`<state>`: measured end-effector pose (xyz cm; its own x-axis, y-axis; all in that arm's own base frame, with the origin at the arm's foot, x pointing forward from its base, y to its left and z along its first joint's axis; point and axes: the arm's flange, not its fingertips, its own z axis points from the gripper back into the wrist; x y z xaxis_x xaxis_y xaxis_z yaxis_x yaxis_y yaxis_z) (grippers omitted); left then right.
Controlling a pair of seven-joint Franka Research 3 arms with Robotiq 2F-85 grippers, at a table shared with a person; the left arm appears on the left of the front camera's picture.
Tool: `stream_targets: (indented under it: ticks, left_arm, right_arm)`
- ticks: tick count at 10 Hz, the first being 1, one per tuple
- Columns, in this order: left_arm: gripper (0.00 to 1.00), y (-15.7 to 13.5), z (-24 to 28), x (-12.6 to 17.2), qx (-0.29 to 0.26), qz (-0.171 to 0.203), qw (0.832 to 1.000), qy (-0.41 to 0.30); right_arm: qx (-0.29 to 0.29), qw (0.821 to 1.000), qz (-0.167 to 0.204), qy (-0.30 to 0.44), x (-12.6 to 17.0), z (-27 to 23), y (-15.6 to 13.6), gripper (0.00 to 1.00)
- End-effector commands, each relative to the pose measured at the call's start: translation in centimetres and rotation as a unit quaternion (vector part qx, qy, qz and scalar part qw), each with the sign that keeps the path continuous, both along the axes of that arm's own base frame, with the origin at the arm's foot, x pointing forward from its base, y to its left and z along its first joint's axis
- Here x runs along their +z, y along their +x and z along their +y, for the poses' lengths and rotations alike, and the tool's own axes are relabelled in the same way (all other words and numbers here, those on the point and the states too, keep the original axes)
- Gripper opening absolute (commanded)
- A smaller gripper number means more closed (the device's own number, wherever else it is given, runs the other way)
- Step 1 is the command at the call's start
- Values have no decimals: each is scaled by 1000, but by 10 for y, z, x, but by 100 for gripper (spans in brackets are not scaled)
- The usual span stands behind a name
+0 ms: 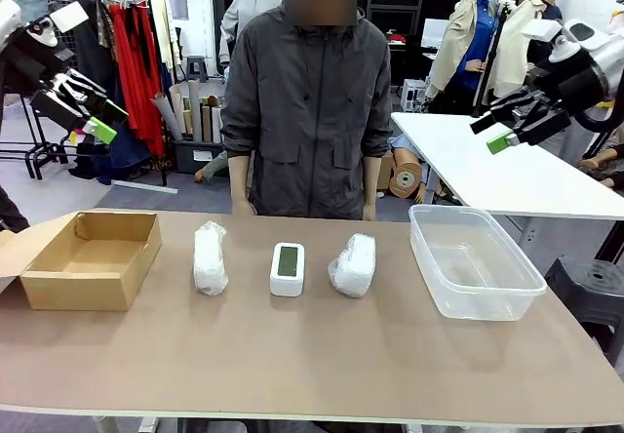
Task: Separate and place wrapped and unwrapped clocks.
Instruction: Pick up the Digital clock indicated by the person.
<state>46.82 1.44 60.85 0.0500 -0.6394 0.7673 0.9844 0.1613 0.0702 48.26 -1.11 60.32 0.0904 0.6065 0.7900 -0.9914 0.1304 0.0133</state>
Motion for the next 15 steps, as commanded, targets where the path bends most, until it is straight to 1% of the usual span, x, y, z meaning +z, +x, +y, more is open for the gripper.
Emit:
stream_targets:
  ticks: [1, 2, 15]
  left_arm:
    - [100, 3, 1, 5, 4, -11, 1000, -19]
    - [100, 0, 0, 0, 0, 0, 1000, 0]
    - [100, 0, 0, 0, 0, 0, 1000, 0]
  right_arm:
    - [-7, 1000, -14, 14, 5, 1, 4, 100]
    - [0, 1000, 0, 0, 0, 0, 0, 100]
    - [0, 1000, 0, 0, 0, 0, 0, 100]
